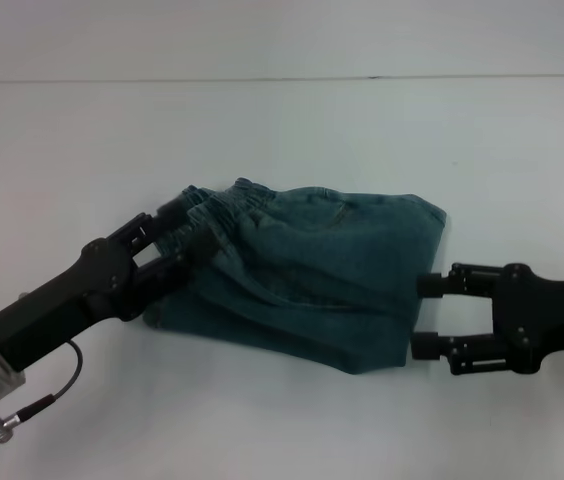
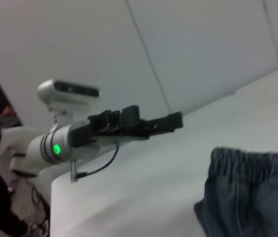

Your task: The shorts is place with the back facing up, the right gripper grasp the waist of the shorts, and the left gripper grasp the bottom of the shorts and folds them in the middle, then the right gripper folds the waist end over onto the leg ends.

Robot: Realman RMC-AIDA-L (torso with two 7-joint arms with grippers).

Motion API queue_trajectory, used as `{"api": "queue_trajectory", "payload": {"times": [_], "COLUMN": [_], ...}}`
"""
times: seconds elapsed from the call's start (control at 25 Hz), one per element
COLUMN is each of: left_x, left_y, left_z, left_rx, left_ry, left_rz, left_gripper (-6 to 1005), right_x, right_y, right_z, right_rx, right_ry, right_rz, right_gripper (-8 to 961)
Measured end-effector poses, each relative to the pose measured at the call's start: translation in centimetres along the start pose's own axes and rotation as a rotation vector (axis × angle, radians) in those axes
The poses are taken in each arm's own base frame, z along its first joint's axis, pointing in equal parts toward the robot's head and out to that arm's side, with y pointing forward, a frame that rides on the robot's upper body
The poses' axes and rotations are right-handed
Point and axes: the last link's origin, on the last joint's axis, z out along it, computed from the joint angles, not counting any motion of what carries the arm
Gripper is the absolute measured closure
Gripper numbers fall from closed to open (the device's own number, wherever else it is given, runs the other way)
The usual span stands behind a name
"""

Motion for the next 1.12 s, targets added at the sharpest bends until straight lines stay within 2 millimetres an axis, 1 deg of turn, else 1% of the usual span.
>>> {"api": "queue_trajectory", "payload": {"times": [0.16,0.48,0.76,1.12], "left_x": [0.2,0.9,0.9,1.3], "left_y": [-0.1,-0.3,-0.4,-0.7], "left_z": [0.0,0.0,0.0,0.7], "left_rx": [0.002,-0.005,0.004,0.004], "left_ry": [-0.011,-0.015,-0.014,-0.010], "left_rz": [0.020,0.053,0.055,0.063], "left_gripper": [126,125,126,126], "right_x": [0.4,0.8,0.7,0.9], "right_y": [0.2,-0.1,0.2,0.3], "right_z": [0.6,1.7,1.7,1.5], "right_rx": [-0.009,0.030,0.012,0.008], "right_ry": [-0.004,-0.040,-0.044,-0.039], "right_rz": [0.000,-0.006,0.008,0.017], "right_gripper": [70,71,70,70]}}
